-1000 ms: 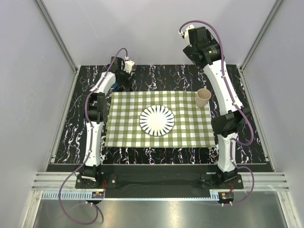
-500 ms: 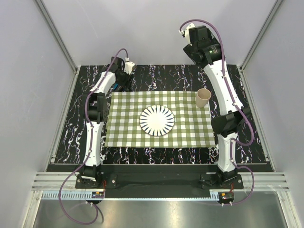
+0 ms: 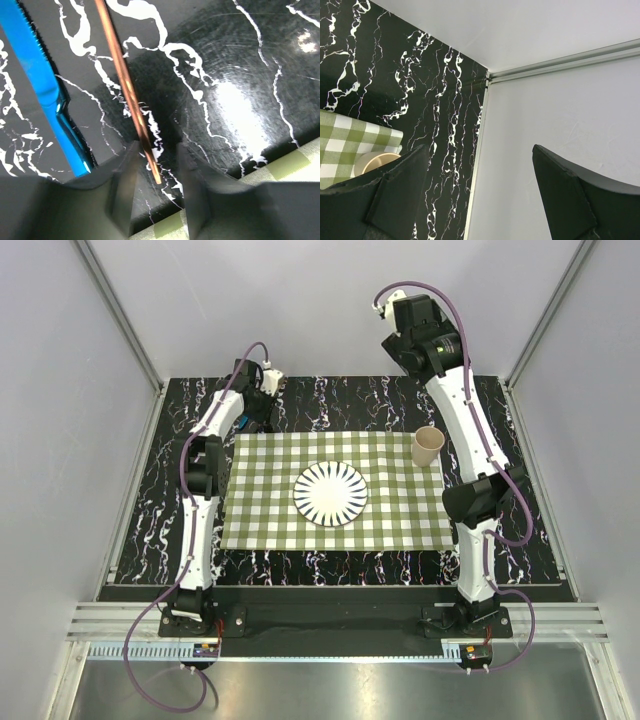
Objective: Set the dinner table for one person
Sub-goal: Pick up the fork at the center of the board.
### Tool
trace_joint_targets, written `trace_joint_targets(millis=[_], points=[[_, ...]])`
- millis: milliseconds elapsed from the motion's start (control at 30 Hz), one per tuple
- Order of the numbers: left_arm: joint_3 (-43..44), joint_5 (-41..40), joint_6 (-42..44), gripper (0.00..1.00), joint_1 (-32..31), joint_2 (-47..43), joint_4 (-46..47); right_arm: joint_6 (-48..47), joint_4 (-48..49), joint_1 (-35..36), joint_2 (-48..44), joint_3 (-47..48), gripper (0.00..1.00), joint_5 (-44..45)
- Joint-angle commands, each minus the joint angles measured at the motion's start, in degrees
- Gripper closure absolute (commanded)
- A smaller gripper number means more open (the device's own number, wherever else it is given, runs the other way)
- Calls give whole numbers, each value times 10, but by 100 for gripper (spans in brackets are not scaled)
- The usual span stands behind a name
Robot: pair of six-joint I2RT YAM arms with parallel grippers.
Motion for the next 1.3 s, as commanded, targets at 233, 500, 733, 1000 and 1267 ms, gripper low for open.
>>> trace_joint_targets(millis=[233,500,733,1000,1267], points=[[36,-61,-12,100,8,19,9,-6,15,16,-1,32,9,15],[36,-67,-12,100,9,19,12,-7,16,18,1,33,9,15],[33,-62,-13,100,9,8,15,-7,16,17,7,33,9,15],[25,-51,-23,100,9,-11,15,-5,16,17,12,39,9,11],[18,-66,-31,100,3,-31,7,-5,16,18,16,44,9,8]])
